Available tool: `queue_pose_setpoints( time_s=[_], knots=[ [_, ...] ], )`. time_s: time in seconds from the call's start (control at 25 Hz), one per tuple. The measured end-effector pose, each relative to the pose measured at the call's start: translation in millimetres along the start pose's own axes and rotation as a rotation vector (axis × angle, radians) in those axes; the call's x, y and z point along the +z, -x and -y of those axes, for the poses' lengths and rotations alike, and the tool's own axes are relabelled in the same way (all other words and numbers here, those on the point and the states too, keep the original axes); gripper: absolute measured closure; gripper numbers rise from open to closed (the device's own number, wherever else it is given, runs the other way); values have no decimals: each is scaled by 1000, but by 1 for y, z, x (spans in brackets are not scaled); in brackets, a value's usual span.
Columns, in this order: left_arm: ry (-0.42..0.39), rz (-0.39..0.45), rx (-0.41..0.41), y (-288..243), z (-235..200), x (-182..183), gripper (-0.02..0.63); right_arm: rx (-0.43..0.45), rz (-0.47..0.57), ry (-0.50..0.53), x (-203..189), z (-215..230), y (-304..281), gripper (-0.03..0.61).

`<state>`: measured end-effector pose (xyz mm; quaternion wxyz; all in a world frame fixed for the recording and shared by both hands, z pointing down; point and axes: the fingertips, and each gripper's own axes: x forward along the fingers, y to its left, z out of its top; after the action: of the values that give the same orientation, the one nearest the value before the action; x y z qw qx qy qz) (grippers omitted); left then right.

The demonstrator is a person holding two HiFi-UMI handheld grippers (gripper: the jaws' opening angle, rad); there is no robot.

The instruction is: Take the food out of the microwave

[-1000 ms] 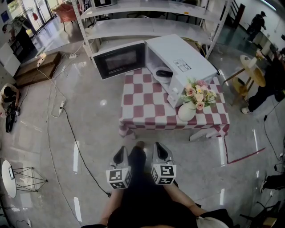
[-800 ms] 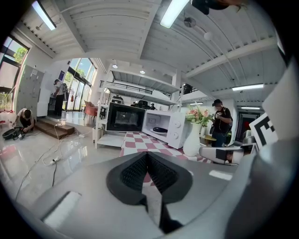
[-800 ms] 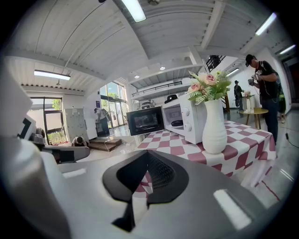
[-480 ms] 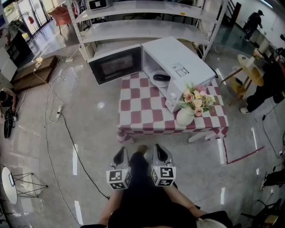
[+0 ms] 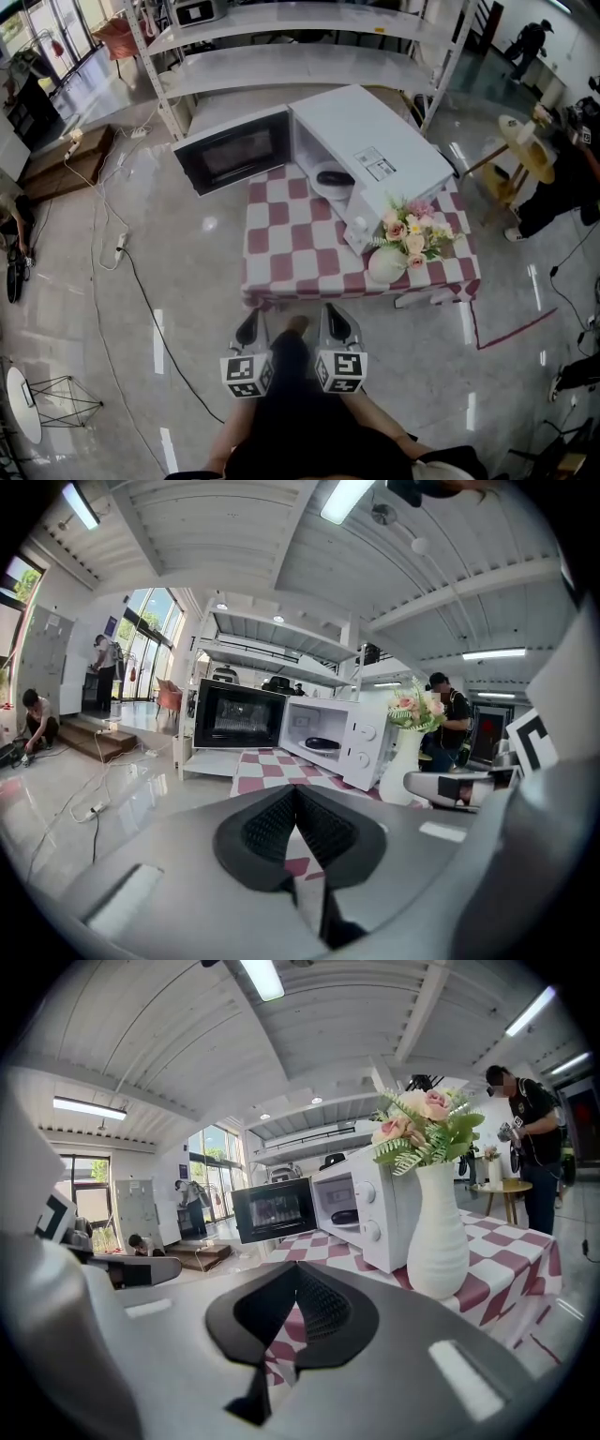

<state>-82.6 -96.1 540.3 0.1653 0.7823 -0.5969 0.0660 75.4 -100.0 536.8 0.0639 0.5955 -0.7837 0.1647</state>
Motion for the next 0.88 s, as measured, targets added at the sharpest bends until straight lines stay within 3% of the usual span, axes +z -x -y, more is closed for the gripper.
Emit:
queue_pose_setpoints(
  time_s=[0.52,0.88],
  knots=[
    [-2,-36,-30,-72,-13,27,604,-58,-22,-21,24,25,-65,578],
    [1,-53,-94,-130,-16,45,604,-92,-33,-7,39,37,-106,578]
  ],
)
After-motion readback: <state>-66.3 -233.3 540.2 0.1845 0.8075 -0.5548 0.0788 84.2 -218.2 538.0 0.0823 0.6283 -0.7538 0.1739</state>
